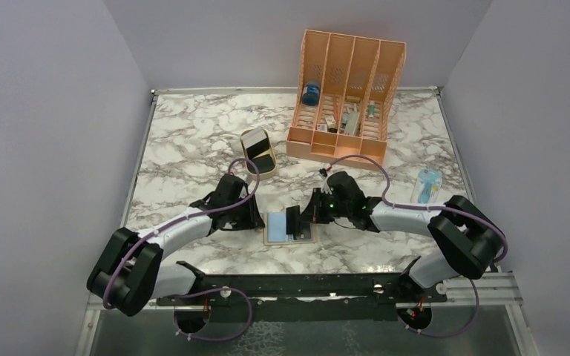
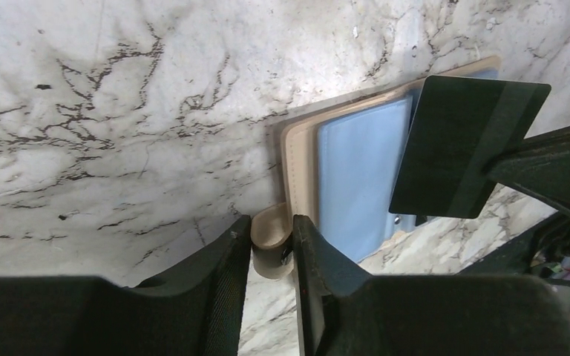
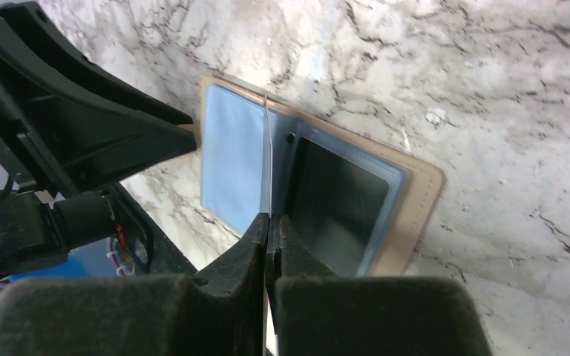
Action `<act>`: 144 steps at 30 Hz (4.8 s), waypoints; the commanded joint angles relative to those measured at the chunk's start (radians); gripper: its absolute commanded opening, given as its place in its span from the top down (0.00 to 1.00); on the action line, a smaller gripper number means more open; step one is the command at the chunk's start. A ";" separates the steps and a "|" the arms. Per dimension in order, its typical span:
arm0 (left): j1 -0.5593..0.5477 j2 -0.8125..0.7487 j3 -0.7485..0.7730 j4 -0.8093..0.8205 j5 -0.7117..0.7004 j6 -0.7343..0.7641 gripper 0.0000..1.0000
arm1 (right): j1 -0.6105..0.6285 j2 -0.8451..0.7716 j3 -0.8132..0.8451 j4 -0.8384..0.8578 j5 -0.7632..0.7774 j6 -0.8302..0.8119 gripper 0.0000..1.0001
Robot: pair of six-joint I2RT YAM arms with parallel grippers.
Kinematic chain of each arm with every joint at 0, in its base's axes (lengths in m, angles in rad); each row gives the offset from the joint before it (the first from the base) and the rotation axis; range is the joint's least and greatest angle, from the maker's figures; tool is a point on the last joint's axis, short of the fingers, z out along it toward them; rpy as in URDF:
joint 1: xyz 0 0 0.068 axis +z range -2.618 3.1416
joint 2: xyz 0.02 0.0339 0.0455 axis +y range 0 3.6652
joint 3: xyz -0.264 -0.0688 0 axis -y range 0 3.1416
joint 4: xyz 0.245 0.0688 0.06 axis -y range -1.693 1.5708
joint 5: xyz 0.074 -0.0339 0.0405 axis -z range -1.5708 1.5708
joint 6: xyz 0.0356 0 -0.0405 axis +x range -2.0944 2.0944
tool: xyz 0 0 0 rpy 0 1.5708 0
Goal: Put the credit cards into the card holder
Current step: Insert the credit card into the card holder.
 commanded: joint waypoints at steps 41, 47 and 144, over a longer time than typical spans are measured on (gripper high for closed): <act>-0.055 -0.073 -0.154 0.137 -0.051 -0.155 1.00 | -0.006 -0.118 -0.198 0.120 0.156 0.091 0.99; -0.068 -0.087 -0.165 0.140 -0.055 -0.172 1.00 | -0.007 -0.089 -0.197 0.140 0.121 0.102 0.99; -0.157 -0.172 -0.246 0.141 -0.148 -0.248 1.00 | 0.048 -0.030 -0.243 0.273 0.144 0.259 0.99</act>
